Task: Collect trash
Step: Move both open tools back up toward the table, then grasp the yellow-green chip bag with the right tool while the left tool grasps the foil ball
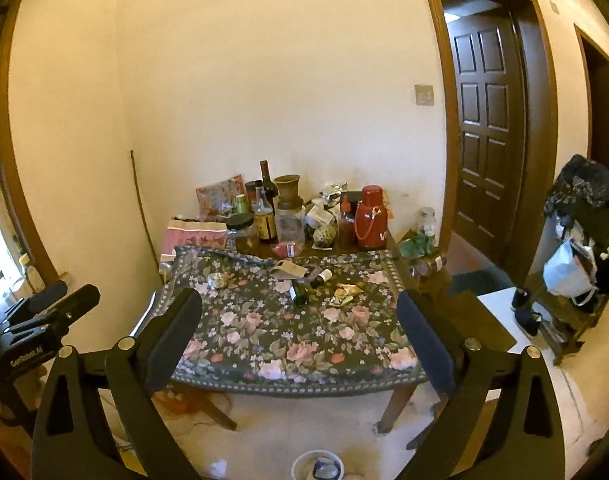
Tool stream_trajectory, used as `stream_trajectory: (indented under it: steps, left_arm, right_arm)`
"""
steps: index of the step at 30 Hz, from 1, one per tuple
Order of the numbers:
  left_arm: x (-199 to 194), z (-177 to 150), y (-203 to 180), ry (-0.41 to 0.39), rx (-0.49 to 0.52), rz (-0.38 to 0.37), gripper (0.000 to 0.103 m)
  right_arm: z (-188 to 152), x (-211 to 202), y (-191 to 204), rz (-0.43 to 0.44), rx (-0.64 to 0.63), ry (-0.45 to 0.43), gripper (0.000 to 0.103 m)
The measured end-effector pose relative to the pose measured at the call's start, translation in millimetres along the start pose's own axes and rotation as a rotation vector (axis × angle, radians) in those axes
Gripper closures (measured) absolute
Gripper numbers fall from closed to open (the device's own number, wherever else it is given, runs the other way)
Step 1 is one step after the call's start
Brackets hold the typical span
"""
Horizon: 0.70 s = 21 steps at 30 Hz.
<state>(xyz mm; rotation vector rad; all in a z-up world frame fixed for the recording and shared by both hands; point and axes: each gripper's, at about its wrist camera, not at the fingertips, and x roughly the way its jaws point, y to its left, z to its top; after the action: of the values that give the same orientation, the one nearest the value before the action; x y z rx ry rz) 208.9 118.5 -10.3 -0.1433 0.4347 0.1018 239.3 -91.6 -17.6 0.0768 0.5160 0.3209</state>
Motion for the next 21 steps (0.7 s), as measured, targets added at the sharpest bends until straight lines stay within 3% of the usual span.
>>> stream_trajectory:
  steps: [7, 13, 21]
  left_arm:
    - [52.4, 24.3, -7.2, -0.033, -0.026, 0.052, 0.004]
    - [105.1, 41.9, -15.7, -0.019, -0.062, 0.154, 0.004]
    - [172.3, 42.0, -1.9, 0.041, -0.148, 0.252, 0.004]
  right_arm:
    - [21.2, 51.4, -32.9, 0.013, -0.016, 0.034, 0.006]
    - [31.3, 92.8, -54.0, 0.034, -0.108, 0.039, 0.006]
    - [35.4, 162.8, -70.7, 0.062, -0.152, 0.188, 0.006]
